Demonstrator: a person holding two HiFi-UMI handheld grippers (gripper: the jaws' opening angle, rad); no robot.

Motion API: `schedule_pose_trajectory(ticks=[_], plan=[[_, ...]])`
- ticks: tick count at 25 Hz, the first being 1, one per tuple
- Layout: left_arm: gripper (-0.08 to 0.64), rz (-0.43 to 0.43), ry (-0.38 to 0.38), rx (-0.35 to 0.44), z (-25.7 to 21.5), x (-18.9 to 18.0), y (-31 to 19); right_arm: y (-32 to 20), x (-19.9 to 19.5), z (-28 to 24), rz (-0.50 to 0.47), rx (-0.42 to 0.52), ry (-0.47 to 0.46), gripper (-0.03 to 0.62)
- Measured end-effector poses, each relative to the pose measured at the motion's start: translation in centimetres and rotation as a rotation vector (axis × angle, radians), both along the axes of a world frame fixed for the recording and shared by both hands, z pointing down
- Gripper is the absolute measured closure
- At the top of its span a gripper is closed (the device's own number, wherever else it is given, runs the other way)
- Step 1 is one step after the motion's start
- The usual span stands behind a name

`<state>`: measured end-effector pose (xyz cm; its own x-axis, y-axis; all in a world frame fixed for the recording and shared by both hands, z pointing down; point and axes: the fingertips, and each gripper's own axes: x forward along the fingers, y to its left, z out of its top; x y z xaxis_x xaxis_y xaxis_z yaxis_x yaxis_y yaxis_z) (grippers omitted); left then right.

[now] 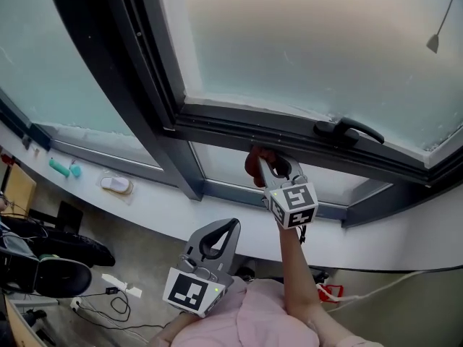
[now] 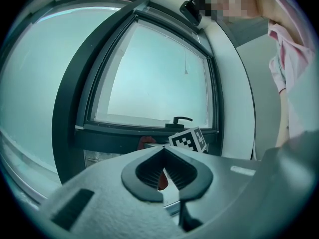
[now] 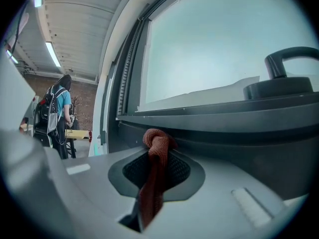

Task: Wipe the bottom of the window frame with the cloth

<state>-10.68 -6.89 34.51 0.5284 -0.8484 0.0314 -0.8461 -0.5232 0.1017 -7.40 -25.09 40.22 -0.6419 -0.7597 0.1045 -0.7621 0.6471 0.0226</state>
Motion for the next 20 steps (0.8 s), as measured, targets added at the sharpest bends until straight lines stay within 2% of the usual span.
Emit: schedule_pose_trajectory(ticks=[3, 9, 14, 20], plan=[[0.560, 0.009, 0.008, 0.022, -0.4, 0.8, 0.4, 0.1, 0.9, 0.0, 0.009, -0.002, 0.005, 0.541], [0.560, 0.011, -0.043, -0.026, 0.5, 0.7, 1.0, 0.4, 3.2, -1.0, 0.053, 0.018, 0.002, 0.541], [0.560, 0.033, -0.039, -0.013, 0.3, 1.5, 1.1, 0.5, 4.2, -1.5, 0.071, 0.038, 0.015, 0.541], [0.560, 0.029, -0.023, 0.008, -0.2, 1.6, 1.0, 0.6, 5.2, -1.0, 0.085, 0.048, -0.031, 0.541]])
